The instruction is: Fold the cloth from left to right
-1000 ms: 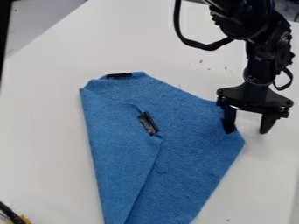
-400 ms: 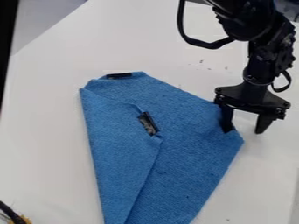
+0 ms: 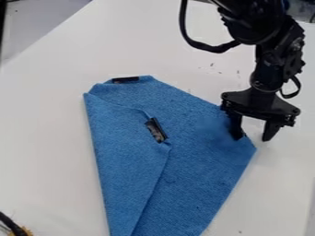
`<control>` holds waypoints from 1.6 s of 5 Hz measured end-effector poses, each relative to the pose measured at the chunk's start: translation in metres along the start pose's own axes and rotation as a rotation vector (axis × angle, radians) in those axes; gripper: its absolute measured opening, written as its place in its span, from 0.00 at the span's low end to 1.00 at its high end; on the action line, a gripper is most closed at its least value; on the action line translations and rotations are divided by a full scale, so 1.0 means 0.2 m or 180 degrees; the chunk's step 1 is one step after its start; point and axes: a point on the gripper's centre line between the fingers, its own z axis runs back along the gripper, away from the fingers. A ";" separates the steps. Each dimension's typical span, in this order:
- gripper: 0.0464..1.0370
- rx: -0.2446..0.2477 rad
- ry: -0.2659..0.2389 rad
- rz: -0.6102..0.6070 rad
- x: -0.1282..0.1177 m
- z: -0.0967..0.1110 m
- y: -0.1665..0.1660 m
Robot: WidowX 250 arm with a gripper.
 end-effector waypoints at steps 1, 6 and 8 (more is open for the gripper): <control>0.68 -0.0187 -0.0078 0.0068 -0.01 0.00 0.03; 0.01 0.0040 -0.0151 -0.0033 -0.04 0.05 0.21; 0.01 0.0257 -0.0399 0.0431 -0.14 0.23 0.55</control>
